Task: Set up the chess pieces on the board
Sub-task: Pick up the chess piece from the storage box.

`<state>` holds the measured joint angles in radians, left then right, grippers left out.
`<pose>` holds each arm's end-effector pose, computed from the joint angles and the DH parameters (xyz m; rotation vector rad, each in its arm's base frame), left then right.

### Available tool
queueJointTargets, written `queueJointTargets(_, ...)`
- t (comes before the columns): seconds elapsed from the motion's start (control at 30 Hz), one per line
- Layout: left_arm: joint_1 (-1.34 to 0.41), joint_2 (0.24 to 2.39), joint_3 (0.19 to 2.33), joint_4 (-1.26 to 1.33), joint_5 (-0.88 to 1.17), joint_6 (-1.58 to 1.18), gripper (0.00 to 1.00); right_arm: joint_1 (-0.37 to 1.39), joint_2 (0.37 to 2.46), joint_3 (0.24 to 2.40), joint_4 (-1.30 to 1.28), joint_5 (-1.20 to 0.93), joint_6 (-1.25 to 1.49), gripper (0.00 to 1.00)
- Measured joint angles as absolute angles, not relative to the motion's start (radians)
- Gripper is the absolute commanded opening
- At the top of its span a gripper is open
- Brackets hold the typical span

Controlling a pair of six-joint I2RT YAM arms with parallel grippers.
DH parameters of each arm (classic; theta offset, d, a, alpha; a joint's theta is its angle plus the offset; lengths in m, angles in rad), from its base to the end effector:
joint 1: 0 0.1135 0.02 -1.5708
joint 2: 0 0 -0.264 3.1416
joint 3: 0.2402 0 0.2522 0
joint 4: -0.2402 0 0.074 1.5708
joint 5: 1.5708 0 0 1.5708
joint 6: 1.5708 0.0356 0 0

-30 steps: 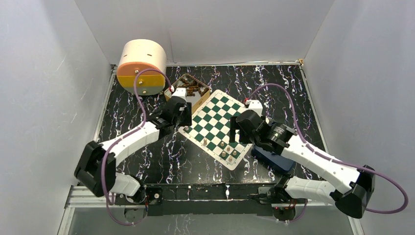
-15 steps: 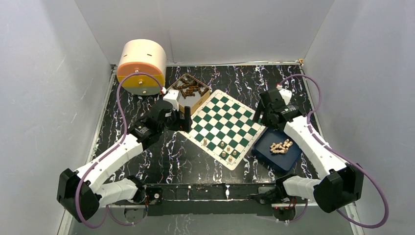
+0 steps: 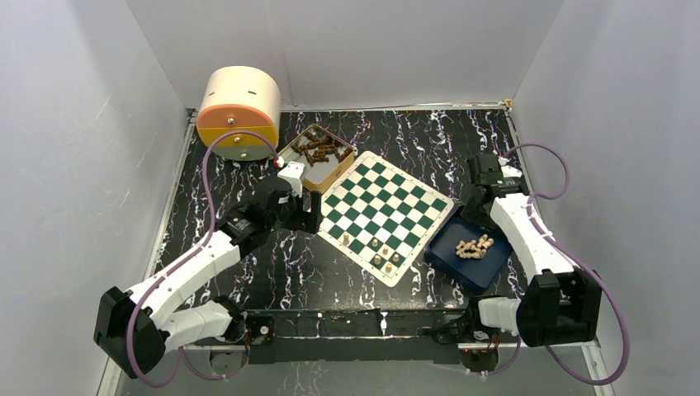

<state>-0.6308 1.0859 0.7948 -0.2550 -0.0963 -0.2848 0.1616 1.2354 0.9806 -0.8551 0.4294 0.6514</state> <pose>0.1977 -0.1402 0.2774 0.3120 2.1231 -0.4405 0.2319 0.0228 0.2638 0.7424 2.4341 -0.2733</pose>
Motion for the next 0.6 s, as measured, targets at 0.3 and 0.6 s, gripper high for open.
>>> queueJointTargets(0.3, -0.639, 1.04, 0.795, -0.256, -0.098, -0.267, 0.95, 0.046, 1.246, 0.878, -0.77, 0.422, 0.683, 0.33)
queueJointTargets(0.6, -0.64, 1.028, 0.795, -0.255, -0.106, -0.26, 0.95, -0.011, 1.27, 0.827, -0.655, 0.439, 0.712, 0.36)
